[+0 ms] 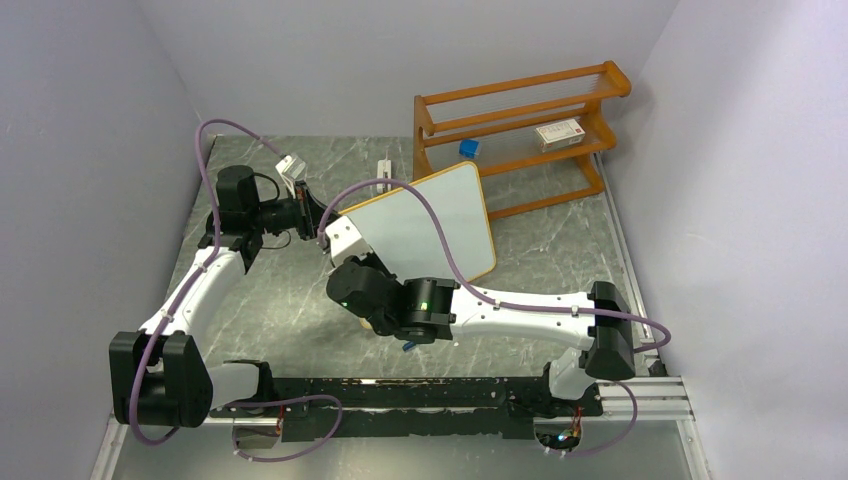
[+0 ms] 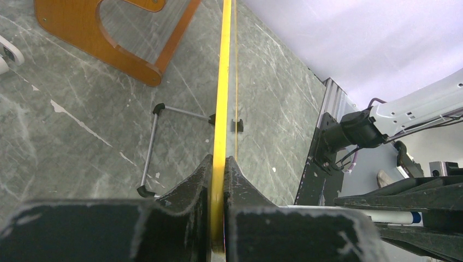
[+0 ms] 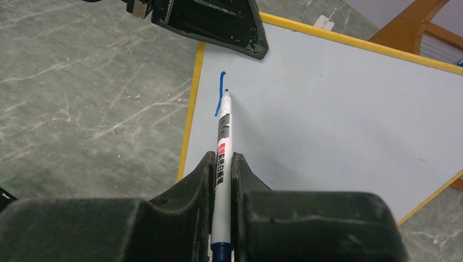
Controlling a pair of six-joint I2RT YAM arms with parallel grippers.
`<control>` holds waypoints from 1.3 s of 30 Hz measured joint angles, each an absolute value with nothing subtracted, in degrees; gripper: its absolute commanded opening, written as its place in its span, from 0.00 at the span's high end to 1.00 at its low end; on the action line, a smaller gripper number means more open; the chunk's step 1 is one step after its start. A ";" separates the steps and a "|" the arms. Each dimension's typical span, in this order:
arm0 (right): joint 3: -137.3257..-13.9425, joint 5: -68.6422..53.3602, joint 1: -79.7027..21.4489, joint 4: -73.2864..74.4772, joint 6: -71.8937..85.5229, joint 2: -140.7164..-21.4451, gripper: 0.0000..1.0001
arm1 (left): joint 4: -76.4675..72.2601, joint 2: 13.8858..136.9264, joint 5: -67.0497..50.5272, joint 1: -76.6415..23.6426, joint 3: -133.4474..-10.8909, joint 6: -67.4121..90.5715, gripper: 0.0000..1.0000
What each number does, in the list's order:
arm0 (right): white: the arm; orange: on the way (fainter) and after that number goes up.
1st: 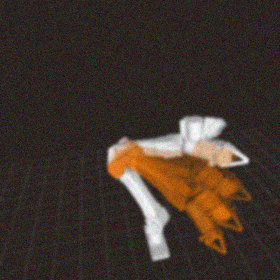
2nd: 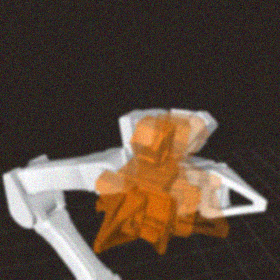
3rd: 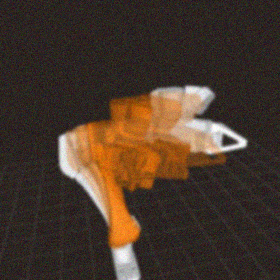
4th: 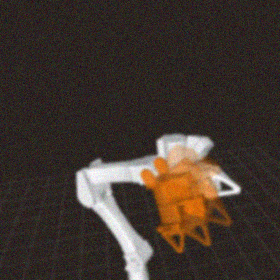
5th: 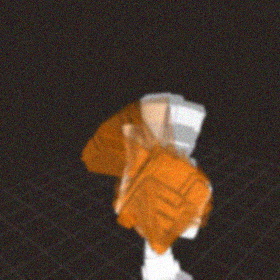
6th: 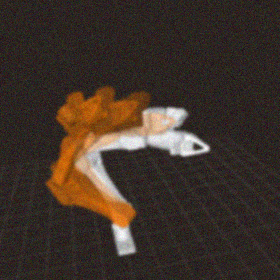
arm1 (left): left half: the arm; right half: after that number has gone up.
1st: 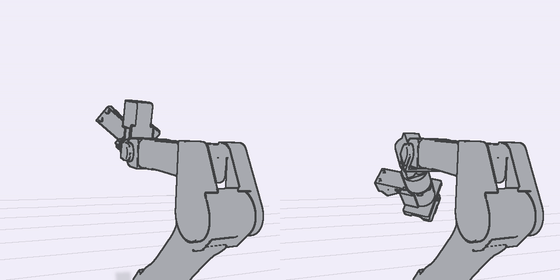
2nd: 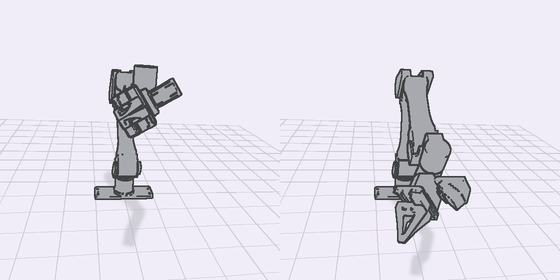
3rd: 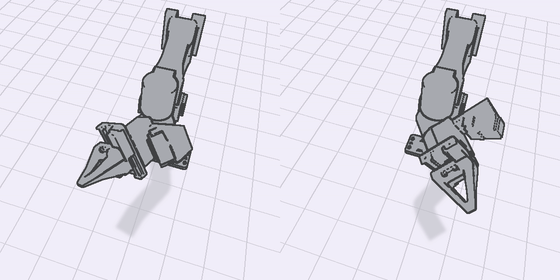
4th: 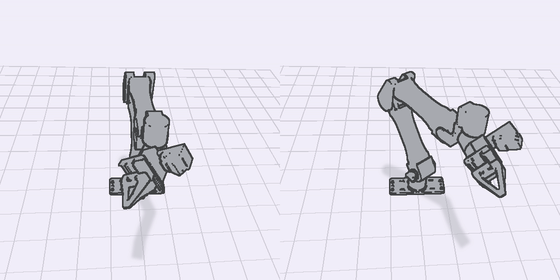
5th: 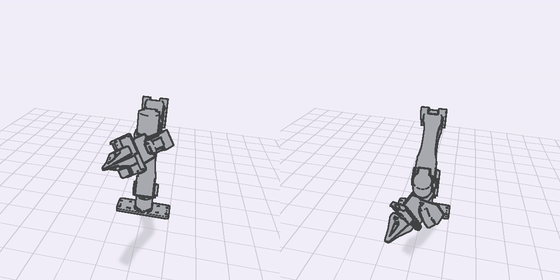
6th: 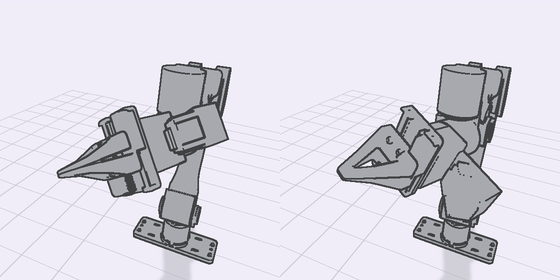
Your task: Write a sentence on the whiteboard
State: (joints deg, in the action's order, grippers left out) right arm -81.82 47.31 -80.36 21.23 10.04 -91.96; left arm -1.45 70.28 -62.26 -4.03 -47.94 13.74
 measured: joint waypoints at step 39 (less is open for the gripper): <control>-81.84 46.81 -79.55 22.70 11.40 -93.62 1.00 | -1.74 70.59 -62.24 -4.03 -47.94 13.74 0.95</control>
State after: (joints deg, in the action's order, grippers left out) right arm -81.84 46.81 -79.55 22.70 11.40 -93.62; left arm -1.74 70.59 -62.24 -4.03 -47.94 13.74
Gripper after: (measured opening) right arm 0.138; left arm 0.110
